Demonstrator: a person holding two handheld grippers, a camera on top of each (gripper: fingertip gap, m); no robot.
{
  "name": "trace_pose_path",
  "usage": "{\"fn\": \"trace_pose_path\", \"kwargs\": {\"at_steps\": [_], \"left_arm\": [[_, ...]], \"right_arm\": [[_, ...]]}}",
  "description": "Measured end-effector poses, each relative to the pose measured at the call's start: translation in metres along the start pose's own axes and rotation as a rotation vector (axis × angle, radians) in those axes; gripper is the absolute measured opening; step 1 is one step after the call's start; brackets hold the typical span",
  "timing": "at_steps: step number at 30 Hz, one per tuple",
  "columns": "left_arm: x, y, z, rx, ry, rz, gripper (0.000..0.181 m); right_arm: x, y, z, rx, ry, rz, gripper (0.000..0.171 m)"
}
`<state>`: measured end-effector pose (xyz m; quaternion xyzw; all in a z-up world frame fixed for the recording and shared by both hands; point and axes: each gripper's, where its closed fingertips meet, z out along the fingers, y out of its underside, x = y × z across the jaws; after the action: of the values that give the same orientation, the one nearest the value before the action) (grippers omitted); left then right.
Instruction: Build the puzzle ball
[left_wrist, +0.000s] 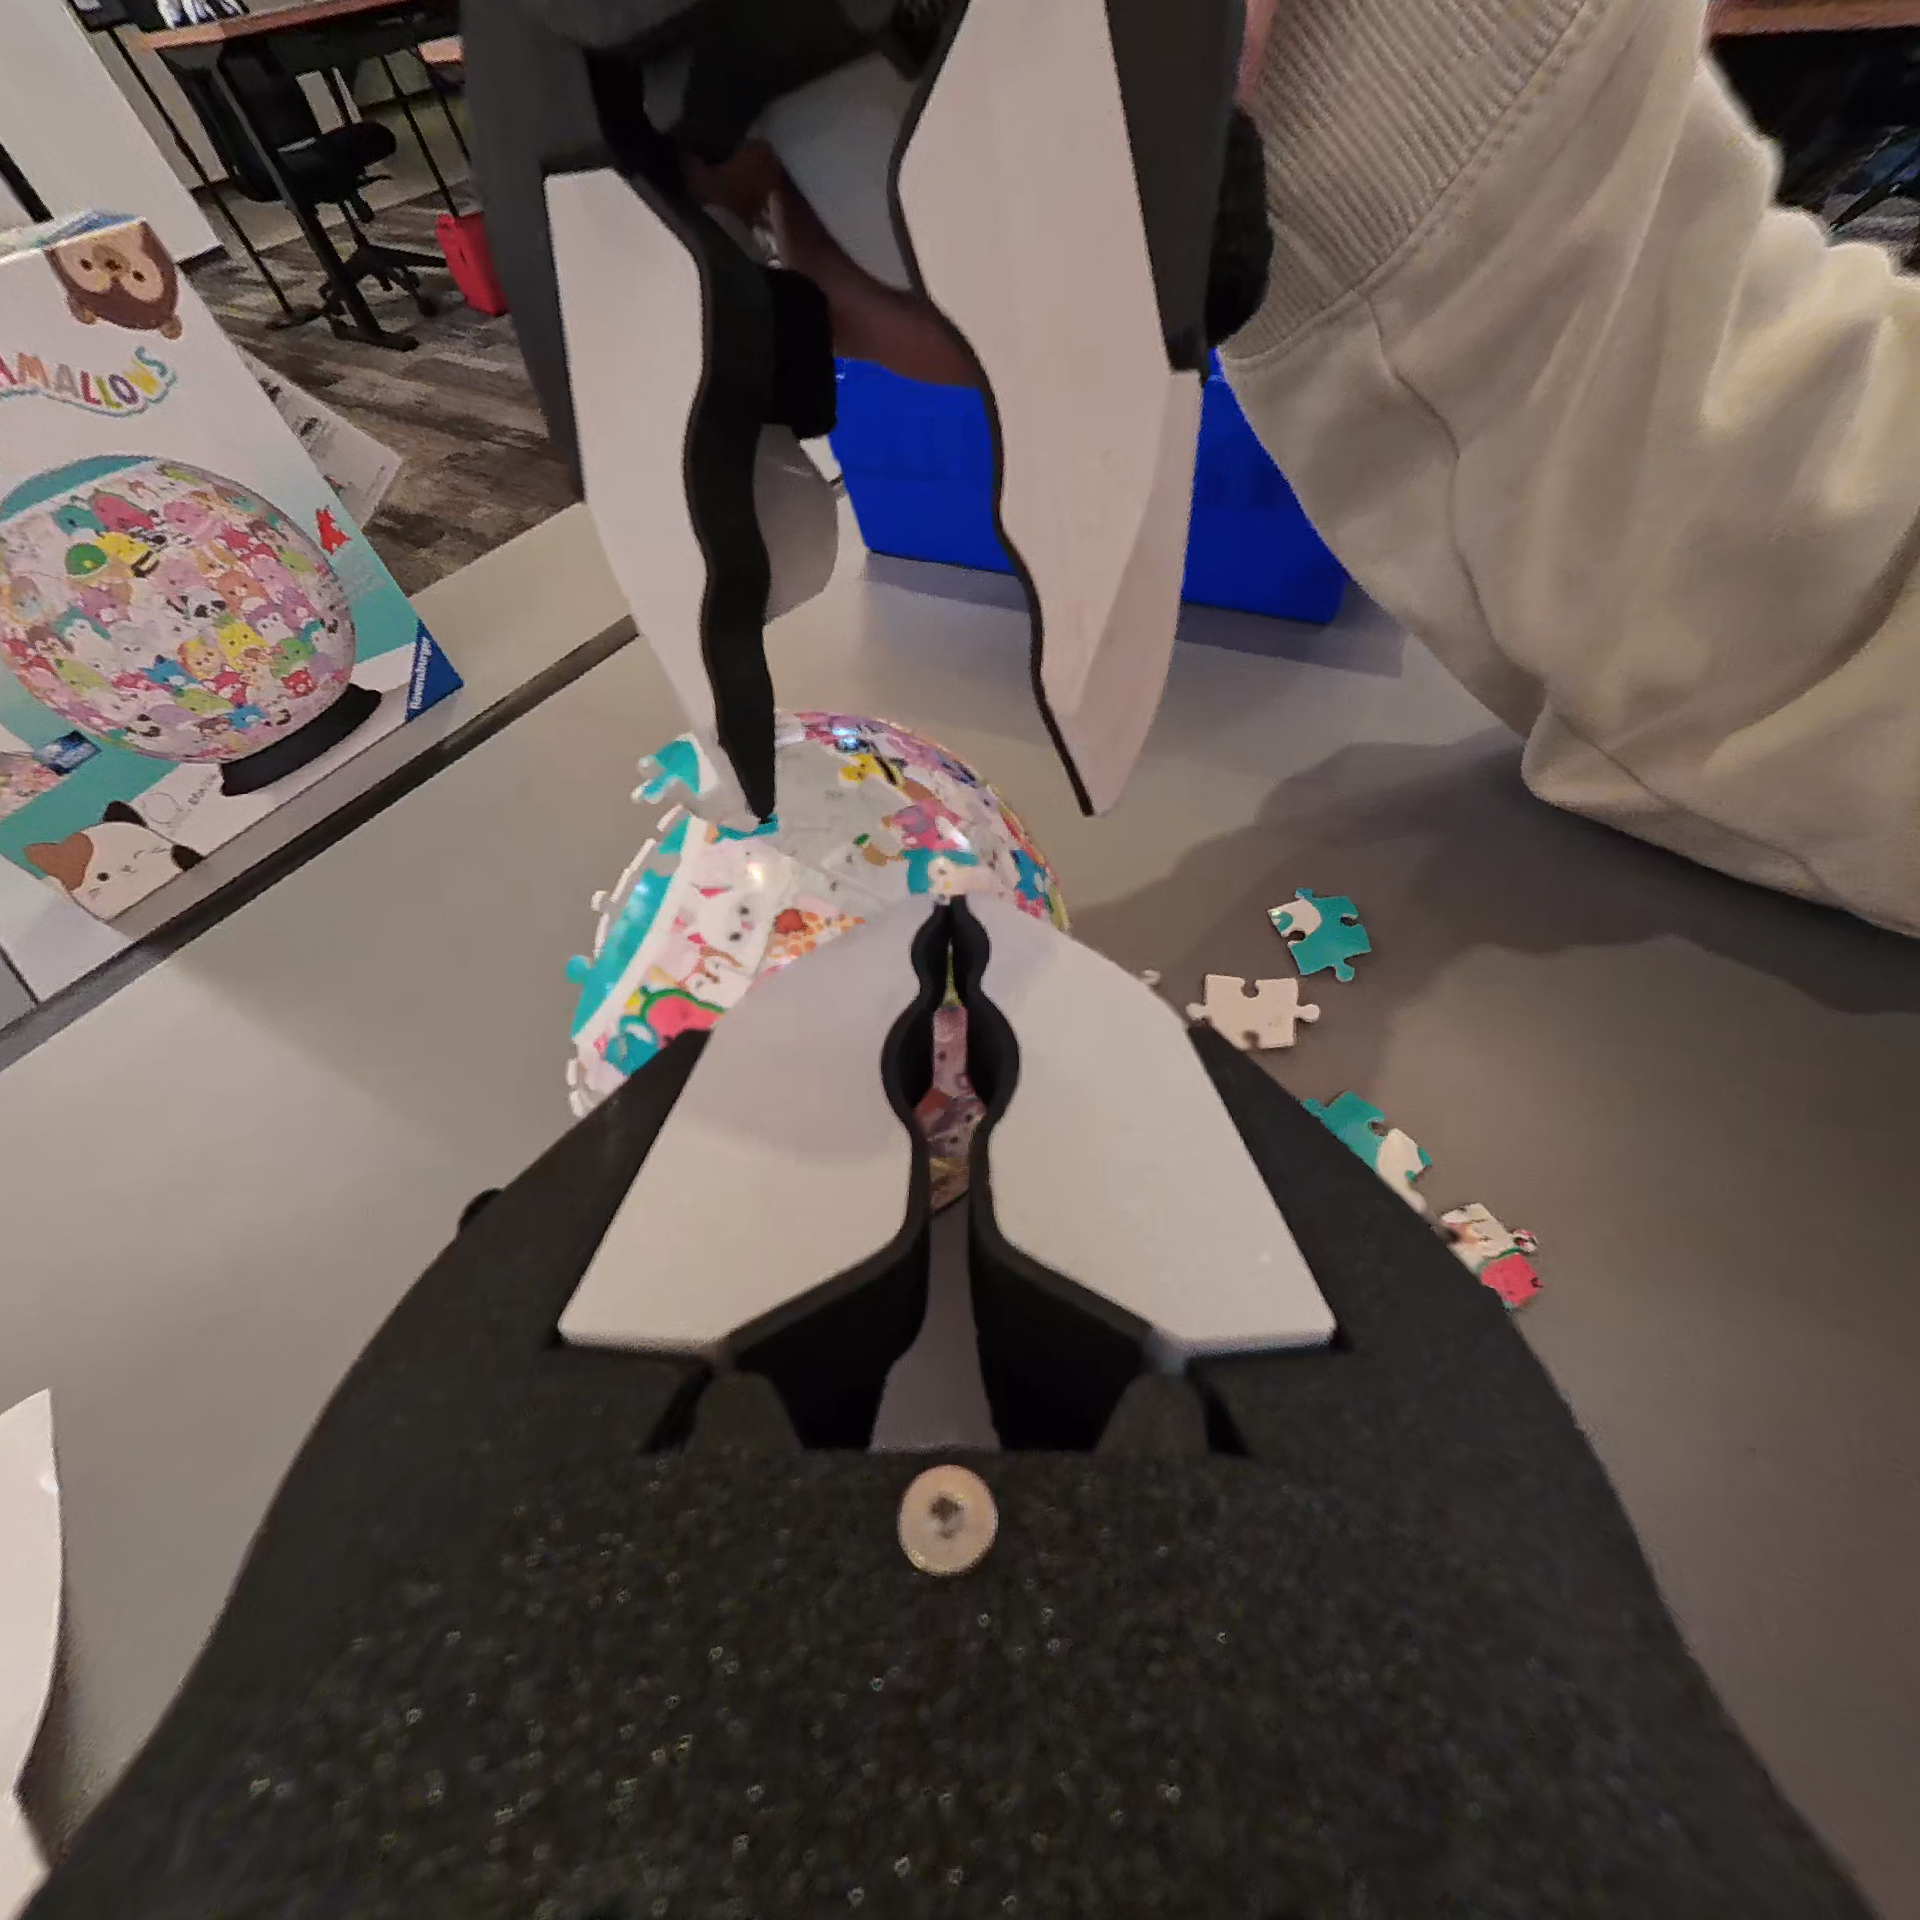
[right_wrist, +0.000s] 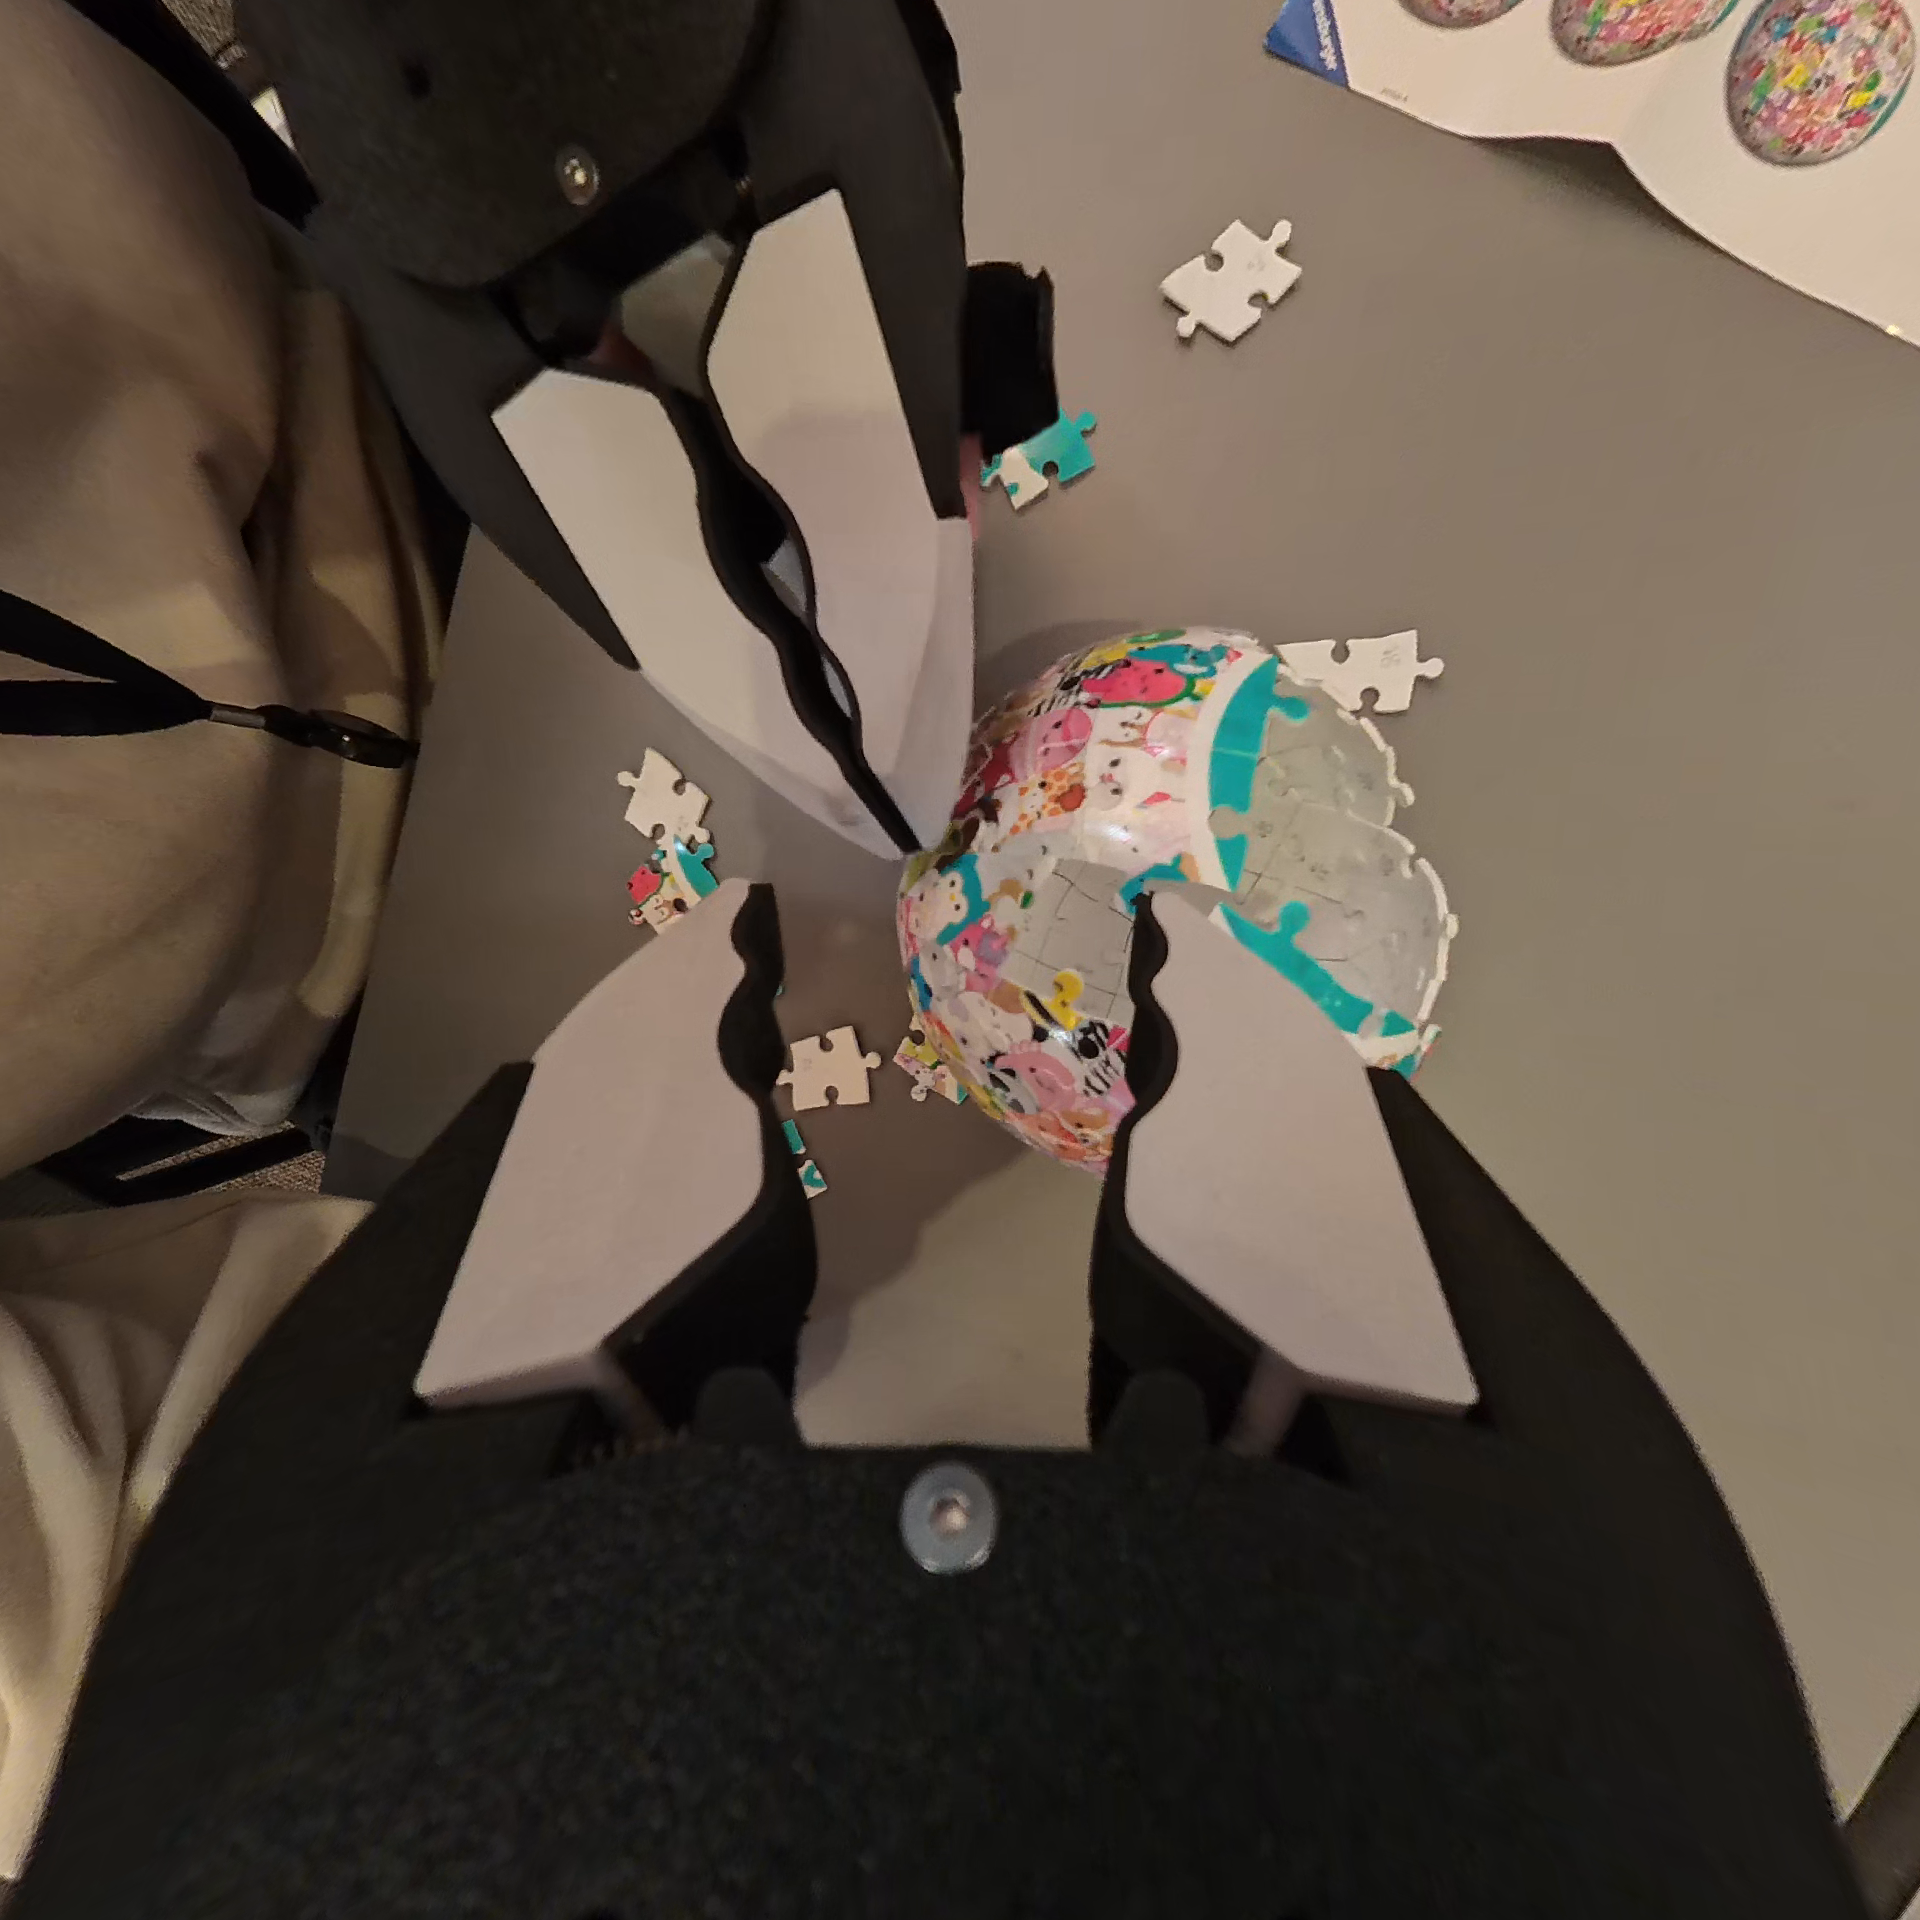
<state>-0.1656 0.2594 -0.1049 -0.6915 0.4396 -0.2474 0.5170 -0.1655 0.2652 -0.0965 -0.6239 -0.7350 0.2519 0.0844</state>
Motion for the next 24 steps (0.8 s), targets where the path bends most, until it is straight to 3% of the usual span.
{"fn": "trace_pose_path", "kwargs": {"at_steps": [11, 24], "left_arm": [[0.007, 0.008, -0.008, 0.006, -0.012, 0.026, 0.0], [0.004, 0.011, 0.006, -0.016, 0.001, 0.001, 0.0]], "right_arm": [[-0.002, -0.001, 0.001, 0.003, -0.013, -0.002, 0.06], [-0.002, -0.001, 0.003, -0.009, 0.0, -0.007, 0.065]]}}
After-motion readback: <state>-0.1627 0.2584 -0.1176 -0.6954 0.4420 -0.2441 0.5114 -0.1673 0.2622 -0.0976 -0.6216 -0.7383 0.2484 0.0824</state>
